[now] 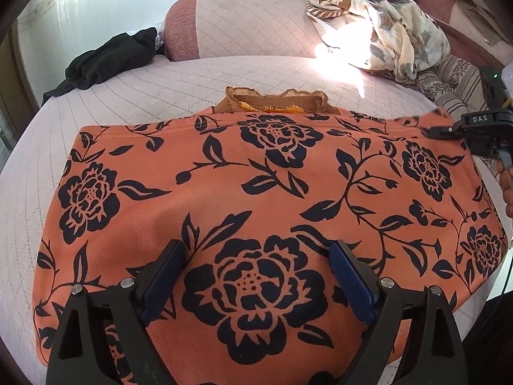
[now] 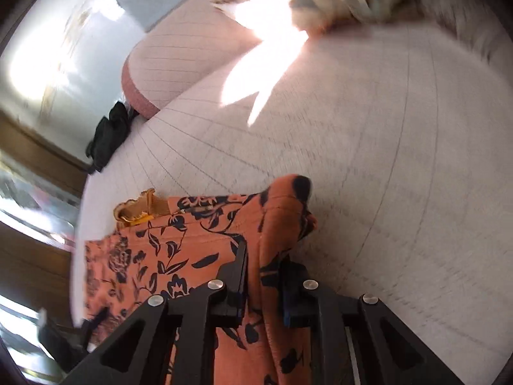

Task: Fold small clothes

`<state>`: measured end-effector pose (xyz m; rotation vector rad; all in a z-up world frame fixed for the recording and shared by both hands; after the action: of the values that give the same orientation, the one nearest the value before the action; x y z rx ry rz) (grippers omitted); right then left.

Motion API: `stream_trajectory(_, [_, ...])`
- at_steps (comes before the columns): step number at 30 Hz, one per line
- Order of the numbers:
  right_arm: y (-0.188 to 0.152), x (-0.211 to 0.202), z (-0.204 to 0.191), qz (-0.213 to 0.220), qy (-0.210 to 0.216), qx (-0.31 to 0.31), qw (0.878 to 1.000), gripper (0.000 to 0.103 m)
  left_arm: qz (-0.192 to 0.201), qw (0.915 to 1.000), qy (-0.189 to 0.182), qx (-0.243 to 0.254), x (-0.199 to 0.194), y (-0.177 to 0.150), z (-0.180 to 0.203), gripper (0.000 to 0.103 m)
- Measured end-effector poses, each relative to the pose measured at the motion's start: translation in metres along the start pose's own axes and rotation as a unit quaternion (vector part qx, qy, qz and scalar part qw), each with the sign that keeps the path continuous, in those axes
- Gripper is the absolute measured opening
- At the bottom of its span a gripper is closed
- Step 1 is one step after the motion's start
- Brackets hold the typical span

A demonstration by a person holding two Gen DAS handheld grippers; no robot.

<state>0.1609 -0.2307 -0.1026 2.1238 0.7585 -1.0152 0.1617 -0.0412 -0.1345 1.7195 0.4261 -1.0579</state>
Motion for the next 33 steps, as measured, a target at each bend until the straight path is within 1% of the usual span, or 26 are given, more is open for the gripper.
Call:
stream_trajectory(1, [0.001, -0.005, -0.005, 0.028, -0.025, -0.026, 0.999, 0.016, 0.001, 1.0, 0.001, -0.001, 0.001, 0.0, 0.001, 0.093])
stream_trajectory(2, [0.0, 0.001, -0.003, 0.034, -0.052, -0.033, 0.998, 0.016, 0.0, 1.0, 0.004, 0.0, 0.002, 0.0, 0.002, 0.093])
stream_trajectory(3, [-0.002, 0.014, 0.006, 0.022, -0.072, -0.029, 0.997, 0.016, -0.002, 1.0, 0.006, 0.002, 0.002, 0.0, 0.003, 0.093])
stream_trajectory(4, [-0.006, 0.025, 0.012, 0.016, -0.089, -0.027, 0.996, 0.019, -0.004, 1.0, 0.005, 0.001, 0.001, 0.001, 0.003, 0.093])
stream_trajectory(6, [-0.009, 0.02, 0.009, 0.043, -0.083, -0.018, 0.995, 0.027, -0.011, 0.9999, -0.004, -0.005, 0.0, 0.001, 0.001, 0.093])
stream_trajectory(7, [-0.01, 0.013, 0.008, 0.046, -0.08, -0.009, 0.996, 0.042, -0.015, 0.9998, -0.009, -0.011, -0.001, 0.001, -0.001, 0.093])
stream_trajectory(8, [-0.011, 0.006, 0.006, 0.046, -0.076, -0.003, 0.996, 0.055, -0.018, 0.9997, -0.012, -0.015, -0.003, 0.001, -0.002, 0.093])
stream_trajectory(9, [-0.011, -0.006, 0.004, 0.059, -0.072, 0.002, 0.996, 0.066, -0.02, 0.9996, -0.013, -0.017, -0.004, 0.002, -0.004, 0.093])
stream_trajectory(11, [-0.014, -0.037, -0.005, 0.104, -0.072, 0.0, 0.992, 0.066, -0.023, 0.9993, -0.012, -0.026, -0.008, 0.0, -0.006, 0.093])
stream_trajectory(12, [-0.018, -0.051, -0.01, 0.118, -0.067, -0.002, 0.991, 0.066, -0.024, 0.9992, -0.012, -0.029, -0.01, -0.001, -0.005, 0.093])
stream_trajectory(13, [-0.024, -0.062, -0.016, 0.126, -0.053, 0.0, 0.991, 0.067, -0.025, 0.9991, -0.012, -0.032, -0.011, -0.002, -0.006, 0.093])
stream_trajectory(14, [-0.035, -0.07, -0.024, 0.121, -0.028, -0.002, 0.992, 0.067, -0.026, 0.9989, -0.012, -0.036, -0.012, -0.003, -0.006, 0.093])
stream_trajectory(16, [-0.057, -0.071, -0.042, 0.089, 0.016, -0.013, 0.996, 0.069, -0.028, 0.9986, -0.014, -0.042, -0.016, -0.006, -0.006, 0.093])
stream_trajectory(17, [-0.071, -0.065, -0.049, 0.072, 0.027, -0.024, 0.997, 0.07, -0.028, 0.9985, -0.016, -0.045, -0.018, -0.007, -0.006, 0.093])
stream_trajectory(18, [-0.082, -0.056, -0.053, 0.054, 0.031, -0.034, 0.997, 0.074, -0.028, 0.9983, -0.017, -0.049, -0.02, -0.008, -0.007, 0.093])
stream_trajectory(19, [-0.093, -0.042, -0.052, 0.034, 0.026, -0.037, 0.998, 0.075, -0.029, 0.9979, -0.019, -0.054, -0.024, -0.01, -0.008, 0.093])
stream_trajectory(21, [-0.107, -0.003, -0.029, -0.019, -0.007, -0.015, 1.0, 0.075, -0.026, 0.9973, -0.022, -0.065, -0.034, -0.015, -0.014, 0.093])
stream_trajectory(22, [-0.108, -0.004, -0.029, 0.001, -0.005, -0.019, 1.0, 0.075, -0.021, 0.9971, -0.022, -0.069, -0.042, -0.017, -0.018, 0.093])
stream_trajectory(23, [-0.107, -0.006, -0.032, 0.011, -0.007, -0.029, 0.999, 0.076, -0.016, 0.9967, -0.019, -0.077, -0.051, -0.021, -0.025, 0.093])
stream_trajectory(24, [-0.106, -0.004, -0.034, 0.006, -0.013, -0.035, 0.999, 0.079, -0.007, 0.9957, -0.019, -0.091, -0.06, -0.025, -0.033, 0.093])
stream_trajectory(26, [-0.107, -0.001, -0.037, -0.001, -0.019, -0.036, 0.999, 0.08, 0.008, 0.9902, -0.028, -0.136, -0.079, -0.039, -0.056, 0.093])
stream_trajectory(28, [-0.106, 0.0, -0.035, -0.001, -0.009, -0.024, 1.0, 0.081, 0.017, 0.9814, -0.031, -0.189, -0.091, -0.06, -0.081, 0.093])
stream_trajectory(31, [-0.106, -0.005, -0.033, 0.01, 0.018, -0.002, 1.0, 0.081, 0.022, 0.9583, -0.015, -0.285, -0.106, -0.101, -0.126, 0.093])
stream_trajectory(32, [-0.108, -0.006, -0.032, 0.013, 0.022, -0.002, 1.0, 0.081, 0.021, 0.9476, -0.015, -0.319, -0.107, -0.115, -0.14, 0.093])
stream_trajectory(33, [-0.11, -0.005, -0.035, 0.016, 0.024, -0.004, 1.0, 0.081, 0.019, 0.941, -0.016, -0.337, -0.106, -0.123, -0.148, 0.093])
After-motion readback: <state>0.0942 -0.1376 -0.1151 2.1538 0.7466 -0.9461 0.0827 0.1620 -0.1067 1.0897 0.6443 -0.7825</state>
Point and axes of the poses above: each gripper's, at about its wrist camera, not at the fingertips, and x roughly the way its jaws point, z to its right, y to its top, the point moved 6 cm from there along x, roughly the way its jaws point, and after that the axes turned 14 degrees about x, right-handed, at the moved point
